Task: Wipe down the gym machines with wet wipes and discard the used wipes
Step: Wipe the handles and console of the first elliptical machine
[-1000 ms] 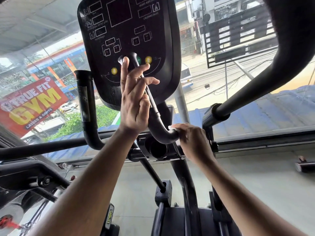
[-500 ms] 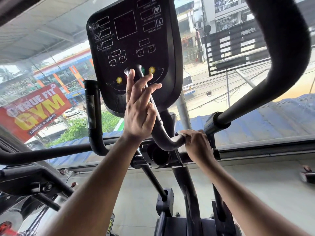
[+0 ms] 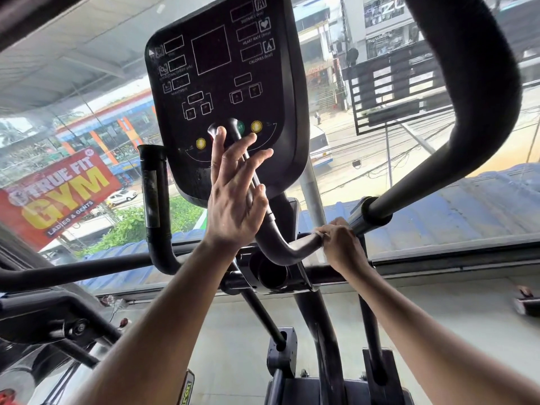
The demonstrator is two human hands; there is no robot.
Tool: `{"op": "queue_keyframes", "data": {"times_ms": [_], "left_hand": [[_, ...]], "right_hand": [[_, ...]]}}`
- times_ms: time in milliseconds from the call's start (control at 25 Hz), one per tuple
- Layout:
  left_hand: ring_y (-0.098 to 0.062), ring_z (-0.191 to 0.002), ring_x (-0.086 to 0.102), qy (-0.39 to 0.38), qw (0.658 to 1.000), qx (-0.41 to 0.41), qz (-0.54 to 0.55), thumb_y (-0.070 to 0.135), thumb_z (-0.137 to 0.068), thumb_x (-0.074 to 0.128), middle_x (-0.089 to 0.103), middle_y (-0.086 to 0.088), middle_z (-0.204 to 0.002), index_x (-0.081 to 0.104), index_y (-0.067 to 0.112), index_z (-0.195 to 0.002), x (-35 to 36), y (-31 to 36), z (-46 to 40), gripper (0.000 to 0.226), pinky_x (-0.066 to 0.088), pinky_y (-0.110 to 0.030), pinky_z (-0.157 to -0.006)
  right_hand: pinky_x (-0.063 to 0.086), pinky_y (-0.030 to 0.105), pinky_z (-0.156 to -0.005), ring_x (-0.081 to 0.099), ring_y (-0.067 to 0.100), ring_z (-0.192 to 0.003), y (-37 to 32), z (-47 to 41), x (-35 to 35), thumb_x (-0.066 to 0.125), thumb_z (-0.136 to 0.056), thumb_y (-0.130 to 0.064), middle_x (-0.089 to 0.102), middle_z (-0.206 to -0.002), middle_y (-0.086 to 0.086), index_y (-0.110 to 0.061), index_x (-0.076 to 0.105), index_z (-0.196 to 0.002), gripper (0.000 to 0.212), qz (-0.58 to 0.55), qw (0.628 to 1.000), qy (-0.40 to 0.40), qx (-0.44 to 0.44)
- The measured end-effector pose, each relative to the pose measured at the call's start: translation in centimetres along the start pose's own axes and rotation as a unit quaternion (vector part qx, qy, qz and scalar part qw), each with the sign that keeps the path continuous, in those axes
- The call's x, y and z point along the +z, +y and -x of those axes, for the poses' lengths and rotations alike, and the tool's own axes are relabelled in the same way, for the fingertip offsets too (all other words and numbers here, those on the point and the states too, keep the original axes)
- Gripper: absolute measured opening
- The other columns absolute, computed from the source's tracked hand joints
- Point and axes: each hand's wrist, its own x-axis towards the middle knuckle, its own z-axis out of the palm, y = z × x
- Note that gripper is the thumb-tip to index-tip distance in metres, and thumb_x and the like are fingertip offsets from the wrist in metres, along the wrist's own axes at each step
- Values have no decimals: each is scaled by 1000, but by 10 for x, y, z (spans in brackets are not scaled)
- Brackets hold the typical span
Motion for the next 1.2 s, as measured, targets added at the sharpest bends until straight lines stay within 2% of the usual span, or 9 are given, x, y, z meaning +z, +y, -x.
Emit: {"op": "queue_keyframes", "data": {"times_ms": [200,400,520,640,840,920,1000,1080,1200], "left_hand": [[-56,-150,20,7,1000,10,10,25,-91,38,52,-26,-144,68,-3,-126,2,-1,0,54,10,-55,-127],[-50,-152,19,10,1000,8,13,25,-91,37,52,-25,-145,68,-3,-125,3,-4,2,53,10,-55,-127],[-40,-152,17,12,1000,8,19,25,-91,36,52,-25,-144,68,-2,-124,4,-5,1,54,10,-55,-127],[-39,-151,16,15,999,11,29,25,-90,36,52,-26,-143,69,-3,-123,6,-8,1,54,14,-63,-125],[-19,-157,10,20,999,17,48,22,-91,36,51,-24,-144,69,-2,-123,8,-15,2,52,19,-73,-117],[-16,-157,8,22,998,17,61,22,-91,36,50,-23,-145,69,-2,-123,9,-15,1,51,19,-74,-117],[-14,-157,8,24,997,18,68,21,-91,37,50,-24,-144,69,-3,-122,9,-15,0,51,17,-74,-117],[-13,-157,9,26,997,23,71,20,-90,37,50,-25,-144,69,-3,-121,9,-15,2,51,16,-75,-117],[-7,-156,9,23,996,33,80,18,-88,36,48,-23,-143,69,-4,-120,8,-13,2,50,14,-77,-116]], "right_hand": [[36,-3,-74,63,2,-84,-4,38,-1,66,-99,-24,68,-98,-9,-19,77,-116,20,-113,990,79,16],[50,22,-82,69,17,-92,9,13,20,64,-99,-17,72,-112,5,-16,77,-114,20,-139,980,91,108],[60,39,-82,73,26,-90,25,-24,20,68,-95,-15,77,-101,7,-26,77,-94,15,-174,973,-21,151],[58,33,-81,73,25,-94,27,-41,13,71,-92,-17,78,-97,3,-25,80,-92,12,-119,982,-72,131],[45,20,-65,59,0,-65,18,2,15,64,-96,-15,78,-105,-4,-22,80,-110,22,-125,987,53,79],[54,27,-66,67,7,-70,23,-4,22,63,-94,-17,79,-101,-1,-27,81,-102,22,-221,966,24,133],[63,37,-74,73,24,-87,28,-30,27,60,-94,-8,77,-101,7,-24,80,-94,25,-361,900,-43,241],[64,34,-64,68,26,-87,32,-56,30,60,-95,-1,72,-110,19,-5,78,-103,19,-432,831,-128,327],[58,29,-54,62,25,-90,43,-79,39,51,-95,-4,65,-116,22,3,72,-110,27,-402,830,-201,330]]}}
